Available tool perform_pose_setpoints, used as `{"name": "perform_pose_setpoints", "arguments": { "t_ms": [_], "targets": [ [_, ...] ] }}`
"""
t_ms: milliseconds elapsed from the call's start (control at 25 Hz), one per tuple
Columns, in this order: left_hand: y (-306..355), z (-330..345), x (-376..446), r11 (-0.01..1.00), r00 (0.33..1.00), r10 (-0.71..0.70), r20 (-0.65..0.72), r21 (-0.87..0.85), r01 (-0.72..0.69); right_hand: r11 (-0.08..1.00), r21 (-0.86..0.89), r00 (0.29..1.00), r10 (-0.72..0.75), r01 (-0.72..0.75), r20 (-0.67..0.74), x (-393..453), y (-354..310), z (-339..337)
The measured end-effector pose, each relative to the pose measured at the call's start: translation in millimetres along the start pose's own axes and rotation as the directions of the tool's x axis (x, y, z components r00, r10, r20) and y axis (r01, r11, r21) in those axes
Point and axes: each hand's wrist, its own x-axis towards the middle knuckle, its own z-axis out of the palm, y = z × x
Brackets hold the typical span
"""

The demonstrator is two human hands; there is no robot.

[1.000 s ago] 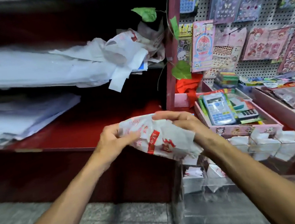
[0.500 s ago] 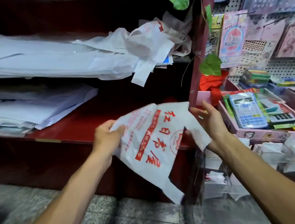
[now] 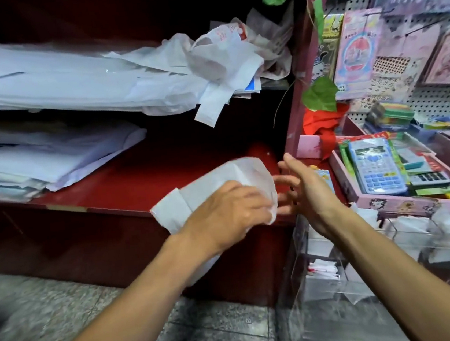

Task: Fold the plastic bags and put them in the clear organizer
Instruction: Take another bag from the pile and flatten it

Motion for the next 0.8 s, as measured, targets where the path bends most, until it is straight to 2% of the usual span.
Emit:
{"name": "perform_pose_setpoints", "arguments": {
  "t_ms": [80, 120, 240, 320, 440, 600, 720, 800],
  "targets": [
    [14.7, 8.4, 4.4, 0.997, 0.983, 0.042, 0.181, -0.075, -0.028, 0.982, -0.135, 0.984, 0.148, -0.134, 0.101, -5.2, 8.4, 0.8],
    [21.3, 8.9, 6.9, 0.994, 0.973, 0.042, 0.225, -0.107, -0.018, 0.965, -0.201, 0.972, 0.194, -0.166, 0.132, -7.3, 13.3, 1.0],
    [32.5, 6.1, 13.6, 0.976, 0.963, -0.017, 0.268, -0.206, 0.075, 0.908, -0.402, 0.966, 0.196, -0.114, 0.171, -8.3, 23.4, -0.5],
    [37.2, -0.9, 16.8, 0.968, 0.944, -0.021, 0.328, -0.229, 0.101, 0.889, -0.447, 0.950, 0.219, -0.101, 0.221, -10.8, 25.2, 1.3],
    [49.0, -14.9, 19.9, 0.968, 0.881, -0.015, 0.473, -0.215, 0.132, 0.804, -0.581, 0.881, 0.359, -0.124, 0.309, -17.7, 21.5, 8.7],
    [48.0, -27.8, 15.2, 0.955, 0.874, -0.066, 0.482, -0.224, 0.195, 0.747, -0.576, 0.787, 0.555, -0.331, 0.267, -19.4, 22.2, 21.3],
    [39.3, -29.8, 4.9, 0.947, 0.884, -0.034, 0.465, -0.268, 0.177, 0.620, -0.740, 0.730, 0.629, -0.261, 0.269, -20.8, 28.3, 25.6],
    [34.7, -28.0, -2.6, 0.941, 0.905, -0.032, 0.424, -0.291, 0.170, 0.633, -0.743, 0.723, 0.616, -0.219, 0.312, -25.7, 28.0, 29.3]
  ]
}}
